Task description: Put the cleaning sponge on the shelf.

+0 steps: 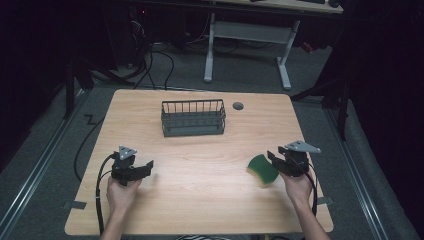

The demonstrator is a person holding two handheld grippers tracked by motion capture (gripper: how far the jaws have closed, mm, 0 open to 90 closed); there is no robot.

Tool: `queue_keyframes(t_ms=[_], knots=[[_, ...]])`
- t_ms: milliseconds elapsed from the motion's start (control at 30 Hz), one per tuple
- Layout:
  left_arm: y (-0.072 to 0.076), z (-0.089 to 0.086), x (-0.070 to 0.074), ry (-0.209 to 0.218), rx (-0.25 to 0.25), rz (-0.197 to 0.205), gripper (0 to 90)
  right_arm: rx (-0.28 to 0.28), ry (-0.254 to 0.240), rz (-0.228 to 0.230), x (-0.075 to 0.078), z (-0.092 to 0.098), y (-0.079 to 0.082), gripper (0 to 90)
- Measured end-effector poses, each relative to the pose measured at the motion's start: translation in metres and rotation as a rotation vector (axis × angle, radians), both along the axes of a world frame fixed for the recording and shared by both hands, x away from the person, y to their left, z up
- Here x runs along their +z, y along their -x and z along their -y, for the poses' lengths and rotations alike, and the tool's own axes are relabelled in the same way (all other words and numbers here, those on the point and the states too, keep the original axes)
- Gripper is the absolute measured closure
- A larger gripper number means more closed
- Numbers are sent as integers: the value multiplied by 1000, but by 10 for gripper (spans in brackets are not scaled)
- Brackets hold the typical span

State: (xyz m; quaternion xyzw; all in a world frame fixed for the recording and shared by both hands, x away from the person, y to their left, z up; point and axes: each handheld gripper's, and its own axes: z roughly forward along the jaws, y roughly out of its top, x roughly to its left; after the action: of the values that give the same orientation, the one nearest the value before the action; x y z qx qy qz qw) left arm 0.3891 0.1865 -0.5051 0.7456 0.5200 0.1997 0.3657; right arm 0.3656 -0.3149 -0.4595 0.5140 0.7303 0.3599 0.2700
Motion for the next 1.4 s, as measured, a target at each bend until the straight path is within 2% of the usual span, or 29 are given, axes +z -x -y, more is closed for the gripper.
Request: queue_keyframes(t_ms=[100, 200, 367, 400, 433, 500, 700, 900, 1067, 1133, 1233, 1300, 1367, 1400], knots=[[-5, 4, 8, -10, -14, 5, 265, 55, -9, 8, 6, -13, -10, 527], [-10, 9, 16, 2, -35, 4, 272, 99, -29, 6, 12, -30, -21, 534], [-24, 18, 31, 15, -66, -3, 281, 145, -49, 0, 20, -51, -43, 540], [-24, 18, 31, 15, -66, -3, 282, 145, -49, 0, 20, -51, -43, 540], [-30, 20, 36, 18, -72, -7, 282, 160, -59, -8, 23, -58, -53, 543], [-35, 22, 41, 23, -75, -10, 287, 175, -58, -13, 26, -63, -60, 546], [-51, 27, 55, 57, -72, -15, 310, 188, -76, -30, 32, -75, -81, 560], [-70, 26, 69, 90, -29, -2, 332, 199, -86, -46, 38, -87, -103, 564], [-86, 27, 78, 79, 2, -13, 348, 192, -82, -61, 42, -97, -123, 566], [-92, 26, 79, 90, 15, -24, 369, 184, -70, -69, 43, -102, -131, 566], [-100, 28, 81, 70, 25, -26, 381, 175, -54, -79, 44, -108, -140, 567], [-104, 28, 82, 94, 33, -19, 384, 170, -51, -83, 44, -111, -146, 568], [-109, 31, 83, 64, 36, -28, 390, 163, -44, -82, 47, -114, -153, 570], [-109, 31, 83, 64, 36, -28, 390, 157, -47, -82, 48, -115, -156, 571]])
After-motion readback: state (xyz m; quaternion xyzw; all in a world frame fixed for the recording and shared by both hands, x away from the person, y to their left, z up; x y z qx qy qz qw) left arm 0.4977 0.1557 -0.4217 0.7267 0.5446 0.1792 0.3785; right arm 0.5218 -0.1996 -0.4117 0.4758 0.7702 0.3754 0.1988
